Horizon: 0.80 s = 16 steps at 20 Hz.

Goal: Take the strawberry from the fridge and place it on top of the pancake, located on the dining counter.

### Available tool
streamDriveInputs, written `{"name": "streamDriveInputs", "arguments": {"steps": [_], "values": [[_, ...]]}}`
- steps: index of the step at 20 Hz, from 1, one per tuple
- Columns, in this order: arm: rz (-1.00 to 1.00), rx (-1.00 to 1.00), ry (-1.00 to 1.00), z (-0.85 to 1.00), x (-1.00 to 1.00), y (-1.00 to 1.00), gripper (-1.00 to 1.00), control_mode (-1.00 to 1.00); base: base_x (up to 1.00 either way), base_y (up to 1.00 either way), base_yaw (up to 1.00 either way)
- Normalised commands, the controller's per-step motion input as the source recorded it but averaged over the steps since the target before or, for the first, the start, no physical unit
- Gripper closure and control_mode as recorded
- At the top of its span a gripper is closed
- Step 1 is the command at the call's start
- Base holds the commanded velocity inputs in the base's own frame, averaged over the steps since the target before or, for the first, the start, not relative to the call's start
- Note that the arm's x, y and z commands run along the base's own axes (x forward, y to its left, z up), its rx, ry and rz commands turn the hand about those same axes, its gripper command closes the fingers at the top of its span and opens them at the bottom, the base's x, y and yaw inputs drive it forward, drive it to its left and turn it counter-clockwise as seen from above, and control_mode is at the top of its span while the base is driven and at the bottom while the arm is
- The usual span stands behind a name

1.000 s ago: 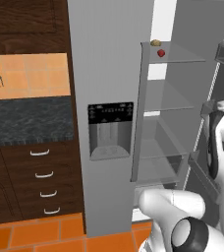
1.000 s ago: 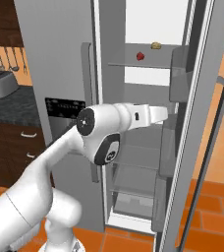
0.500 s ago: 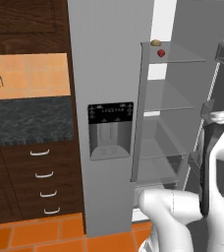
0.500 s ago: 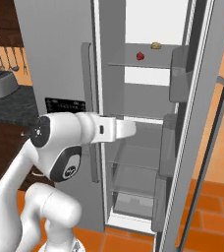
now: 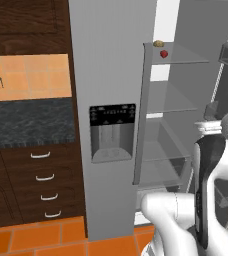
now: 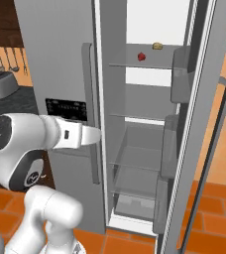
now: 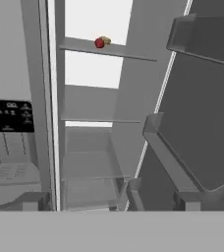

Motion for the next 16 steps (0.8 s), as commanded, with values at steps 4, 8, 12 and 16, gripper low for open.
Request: {"name": "streamDriveInputs", "arguments": {"steps": [4,8,12,16], "values": [[0.10,0.12,0.07,0.00,-0.22,0.82,-1.00,-1.00,0.00,0.00,0.00],[0.00,0.00,0.08,0.00,-0.24,0.42,-1.00,-1.00,0.00,0.00,0.00],[-0.02,0.00,0.01,-0.07,-0.06,0.01,-1.00,-1.00,0.00,0.00,0.00],[-0.06,0.02,0.02,-0.02,0.00,-0.16,-1.00,-1.00,0.00,0.00,0.00]]}}
